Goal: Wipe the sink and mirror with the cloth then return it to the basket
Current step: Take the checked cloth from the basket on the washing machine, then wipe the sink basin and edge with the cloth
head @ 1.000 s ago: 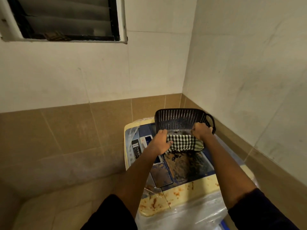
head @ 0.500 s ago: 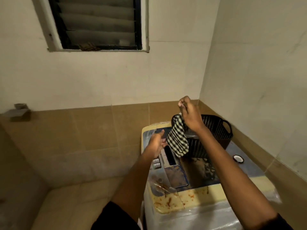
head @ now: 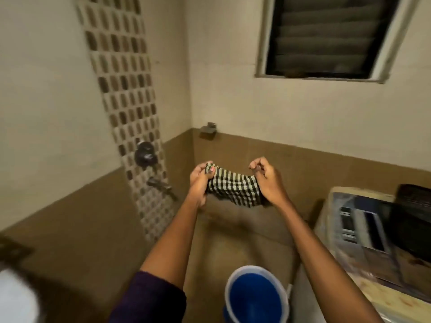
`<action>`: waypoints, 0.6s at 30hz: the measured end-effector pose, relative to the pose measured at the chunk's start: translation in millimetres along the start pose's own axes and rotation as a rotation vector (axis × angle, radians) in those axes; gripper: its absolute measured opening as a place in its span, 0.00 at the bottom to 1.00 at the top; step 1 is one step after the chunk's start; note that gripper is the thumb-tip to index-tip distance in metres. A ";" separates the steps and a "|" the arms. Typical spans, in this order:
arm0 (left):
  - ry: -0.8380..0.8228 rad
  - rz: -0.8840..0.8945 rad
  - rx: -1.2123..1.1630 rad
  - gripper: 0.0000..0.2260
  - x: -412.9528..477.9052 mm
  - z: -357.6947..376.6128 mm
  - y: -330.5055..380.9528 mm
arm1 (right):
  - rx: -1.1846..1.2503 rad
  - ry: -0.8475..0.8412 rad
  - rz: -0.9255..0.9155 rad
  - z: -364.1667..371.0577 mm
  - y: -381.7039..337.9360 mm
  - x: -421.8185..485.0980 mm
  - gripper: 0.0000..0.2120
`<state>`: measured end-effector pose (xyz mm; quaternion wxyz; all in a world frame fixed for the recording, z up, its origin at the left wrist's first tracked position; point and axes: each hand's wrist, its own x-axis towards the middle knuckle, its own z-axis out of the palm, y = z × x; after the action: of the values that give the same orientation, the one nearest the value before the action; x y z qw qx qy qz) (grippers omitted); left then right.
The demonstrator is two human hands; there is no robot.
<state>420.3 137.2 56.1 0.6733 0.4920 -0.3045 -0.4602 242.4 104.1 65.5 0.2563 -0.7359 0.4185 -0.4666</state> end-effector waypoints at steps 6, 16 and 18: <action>-0.045 0.222 0.460 0.19 -54.5 -160.0 72.1 | 0.233 -0.711 0.217 159.8 -73.6 -53.9 0.19; 0.164 0.164 0.759 0.19 -232.1 -405.6 131.5 | 0.258 -1.401 -0.090 356.1 -243.5 -189.7 0.16; 0.311 0.195 0.702 0.18 -258.0 -435.4 131.9 | 0.261 -1.344 -0.228 375.6 -260.0 -205.0 0.09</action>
<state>737.4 553.0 47.6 0.5427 0.7250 -0.3830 -0.1821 634.9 409.1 5.5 0.4958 -0.8677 0.0296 0.0196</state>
